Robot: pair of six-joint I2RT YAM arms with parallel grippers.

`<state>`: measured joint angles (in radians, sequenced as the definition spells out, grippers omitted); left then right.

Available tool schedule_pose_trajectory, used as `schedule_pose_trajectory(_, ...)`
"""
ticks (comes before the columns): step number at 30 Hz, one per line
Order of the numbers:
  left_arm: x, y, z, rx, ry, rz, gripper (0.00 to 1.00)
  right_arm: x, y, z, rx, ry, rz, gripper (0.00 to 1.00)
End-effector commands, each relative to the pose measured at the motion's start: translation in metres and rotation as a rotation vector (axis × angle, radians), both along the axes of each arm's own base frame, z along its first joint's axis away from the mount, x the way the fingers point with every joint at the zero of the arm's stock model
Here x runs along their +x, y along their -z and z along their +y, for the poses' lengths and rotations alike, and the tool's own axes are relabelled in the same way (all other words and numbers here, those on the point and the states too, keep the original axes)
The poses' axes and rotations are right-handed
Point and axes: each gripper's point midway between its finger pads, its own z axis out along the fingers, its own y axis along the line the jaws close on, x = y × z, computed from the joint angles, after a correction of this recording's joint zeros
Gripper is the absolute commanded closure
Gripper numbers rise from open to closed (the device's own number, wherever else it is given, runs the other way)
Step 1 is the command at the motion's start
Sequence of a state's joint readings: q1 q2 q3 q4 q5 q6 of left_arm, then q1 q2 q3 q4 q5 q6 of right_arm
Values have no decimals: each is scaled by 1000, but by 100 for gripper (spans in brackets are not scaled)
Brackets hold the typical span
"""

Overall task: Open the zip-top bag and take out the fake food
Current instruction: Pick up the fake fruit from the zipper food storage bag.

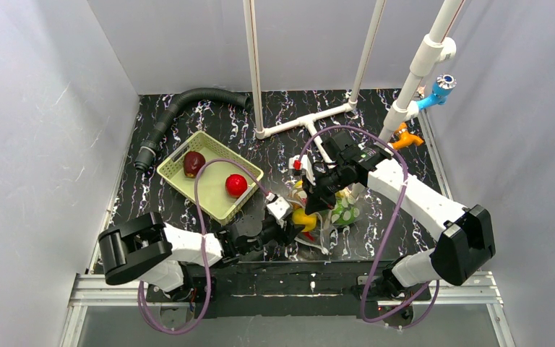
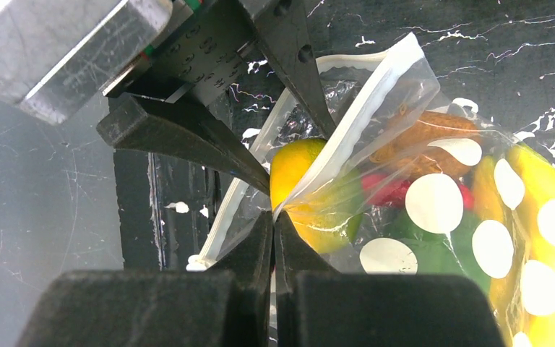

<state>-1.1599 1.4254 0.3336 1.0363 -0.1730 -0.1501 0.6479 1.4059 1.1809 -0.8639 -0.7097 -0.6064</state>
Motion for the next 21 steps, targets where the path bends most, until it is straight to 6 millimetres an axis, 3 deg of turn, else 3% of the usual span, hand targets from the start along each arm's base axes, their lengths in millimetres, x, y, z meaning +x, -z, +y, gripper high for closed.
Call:
schedule_pose_trajectory(1,6,-10,11,-40,-69,41,100,0,-9,1,37,-5,-22,99)
schedule_pose_trajectory(12,1,-29,20,-114,-68,157,100,0,-8,1,37,-2,-22,99)
schedule_pose_trajectory(21,-19,-34,27,-92,9,193,100,0,-9,1,40,1,-25,99)
